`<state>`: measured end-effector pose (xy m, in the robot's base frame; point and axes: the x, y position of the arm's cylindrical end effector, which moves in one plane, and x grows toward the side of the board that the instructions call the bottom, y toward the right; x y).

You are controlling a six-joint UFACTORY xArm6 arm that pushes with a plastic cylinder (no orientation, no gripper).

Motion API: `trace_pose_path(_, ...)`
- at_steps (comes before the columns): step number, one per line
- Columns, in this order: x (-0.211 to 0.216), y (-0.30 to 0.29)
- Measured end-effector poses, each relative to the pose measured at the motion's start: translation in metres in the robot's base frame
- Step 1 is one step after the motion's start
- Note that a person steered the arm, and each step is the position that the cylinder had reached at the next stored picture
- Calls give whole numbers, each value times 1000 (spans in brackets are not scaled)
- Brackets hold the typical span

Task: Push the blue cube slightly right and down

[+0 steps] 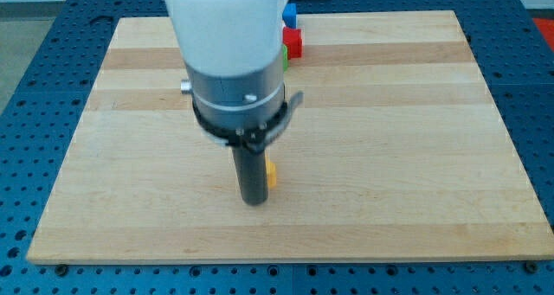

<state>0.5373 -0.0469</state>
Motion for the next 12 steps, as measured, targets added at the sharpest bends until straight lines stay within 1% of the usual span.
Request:
trace_pose_path(1, -33, -6)
trace_pose_path(3, -46, -11)
trace_pose_path(4, -52, -52)
trace_pose_path(5, -82, -87)
trace_pose_path(6, -137, -90)
trace_pose_path(9, -321, -90)
trace_pose_path(10, -346, -89)
trace_pose_path(11, -345, -73)
trace_pose_path(12, -345, -19)
